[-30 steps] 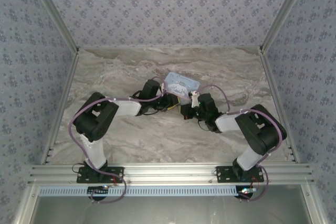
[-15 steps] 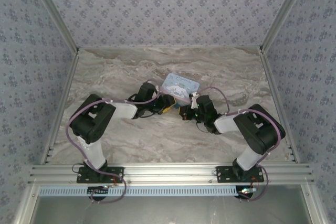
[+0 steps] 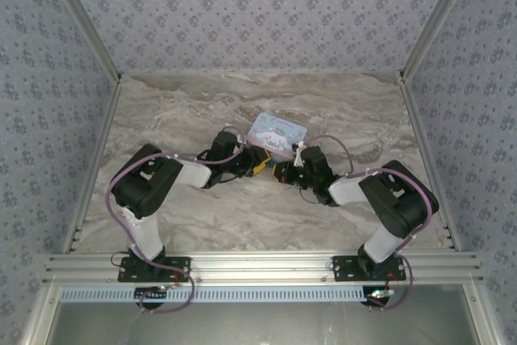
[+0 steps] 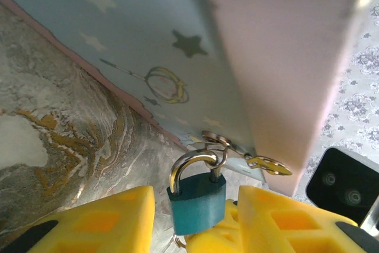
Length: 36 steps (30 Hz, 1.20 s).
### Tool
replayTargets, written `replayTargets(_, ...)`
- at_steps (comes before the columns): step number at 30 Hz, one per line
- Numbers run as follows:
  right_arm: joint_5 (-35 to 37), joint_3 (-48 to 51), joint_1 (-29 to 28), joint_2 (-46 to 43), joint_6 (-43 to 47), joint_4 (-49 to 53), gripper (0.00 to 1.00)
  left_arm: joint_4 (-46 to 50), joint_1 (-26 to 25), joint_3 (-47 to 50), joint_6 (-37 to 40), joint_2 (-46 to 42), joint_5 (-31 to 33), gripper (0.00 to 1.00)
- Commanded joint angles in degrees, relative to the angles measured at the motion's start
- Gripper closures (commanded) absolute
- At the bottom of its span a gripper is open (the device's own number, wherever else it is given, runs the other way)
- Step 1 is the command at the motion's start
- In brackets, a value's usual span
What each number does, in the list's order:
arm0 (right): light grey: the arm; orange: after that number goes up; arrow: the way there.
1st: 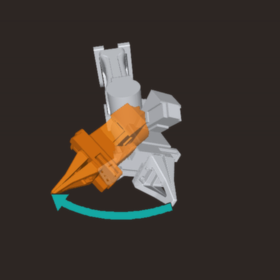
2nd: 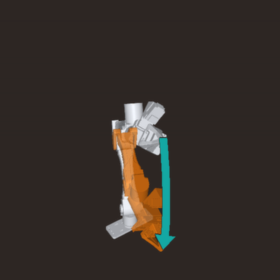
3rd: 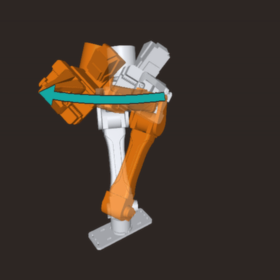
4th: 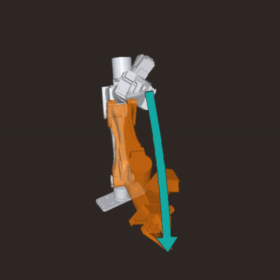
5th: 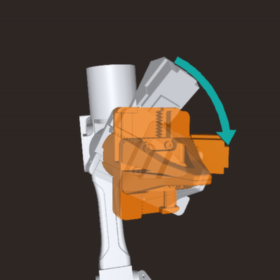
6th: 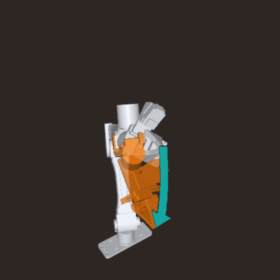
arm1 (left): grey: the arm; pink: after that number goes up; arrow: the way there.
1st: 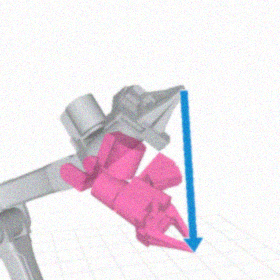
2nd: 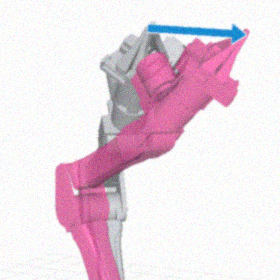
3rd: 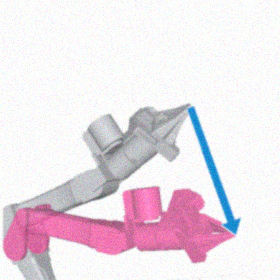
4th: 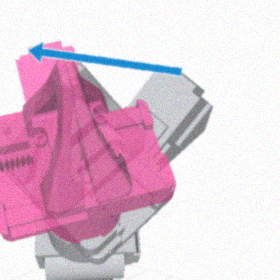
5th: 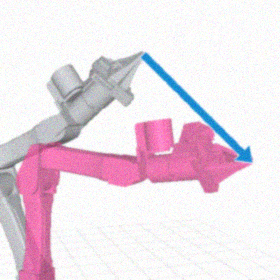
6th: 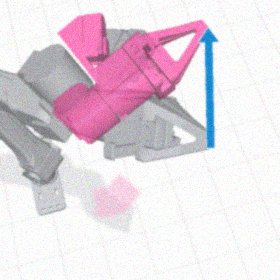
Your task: Unlock the padlock with the key
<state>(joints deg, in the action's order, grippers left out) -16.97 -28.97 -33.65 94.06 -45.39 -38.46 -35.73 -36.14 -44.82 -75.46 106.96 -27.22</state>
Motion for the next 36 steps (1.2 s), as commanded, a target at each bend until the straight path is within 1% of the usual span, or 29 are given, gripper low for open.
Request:
replayTargets(1,-0.9,-1.5,-0.5,-1.0,-3.1,0.5,1.0,-2.5,-0.5,0.0,-1.6,0.4,-0.4,0.6)
replayTargets(8,-1.1,-2.3,-0.4,-1.6,-5.3,1.6,1.0,-2.0,-0.7,-0.9,-1.6,0.8,-0.7,0.62)
replayTargets(15,-2.0,-2.4,0.2,-1.6,-9.5,0.3,1.0,-1.2,-0.8,-1.3,-1.5,1.0,-1.0,0.64)
replayTargets(23,-3.2,-2.4,0.9,-1.5,-13.8,-0.6,1.0,-3.0,-1.1,-1.5,-2.9,2.0,-1.4,0.67)
replayTargets(29,-3.4,-2.2,0.9,-1.1,-16.1,-2.0,1.0,-5.5,-1.5,-0.9,-4.5,2.7,-0.8,0.74)
replayTargets(36,-2.2,-1.0,1.2,-2.6,-16.1,-1.1,0.99,-5.3,-1.6,-0.3,-4.4,1.8,0.3,0.87)
